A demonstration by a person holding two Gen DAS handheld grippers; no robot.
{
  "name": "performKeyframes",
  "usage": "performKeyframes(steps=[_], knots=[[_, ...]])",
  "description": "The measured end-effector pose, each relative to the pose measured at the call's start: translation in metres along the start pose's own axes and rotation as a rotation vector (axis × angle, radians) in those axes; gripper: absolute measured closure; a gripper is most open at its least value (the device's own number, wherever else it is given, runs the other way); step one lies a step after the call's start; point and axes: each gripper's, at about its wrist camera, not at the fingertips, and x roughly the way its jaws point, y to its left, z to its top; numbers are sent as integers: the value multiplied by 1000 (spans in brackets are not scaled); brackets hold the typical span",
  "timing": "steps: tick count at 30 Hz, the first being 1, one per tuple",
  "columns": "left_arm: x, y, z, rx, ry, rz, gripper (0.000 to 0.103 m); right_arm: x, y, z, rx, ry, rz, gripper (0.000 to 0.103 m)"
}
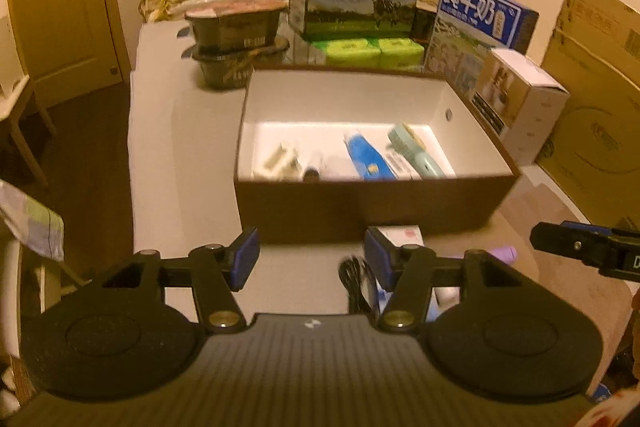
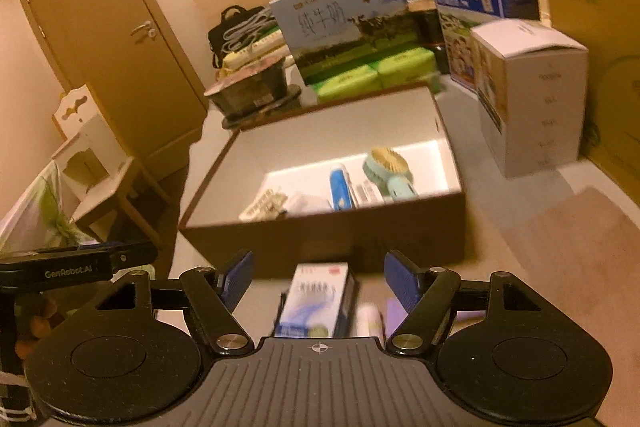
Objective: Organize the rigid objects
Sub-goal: 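Withdraw both open grippers from the box toward the medicine box and purple tube, then grasp the blue-and-white medicine box with the left gripper while the right gripper grasps the purple tube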
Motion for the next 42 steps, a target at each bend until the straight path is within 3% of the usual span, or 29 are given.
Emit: performKeyframes(steps=[9, 23, 42], knots=[[-15, -17, -41, 9, 49, -20, 47, -20, 0, -34, 3, 28, -33, 31], [-12, -34, -73, 28, 104, -41, 47, -22, -10, -76, 21, 109, -54, 31], [41, -59, -82, 81, 170, -115, 44, 8, -50, -78, 61, 147, -132, 31]])
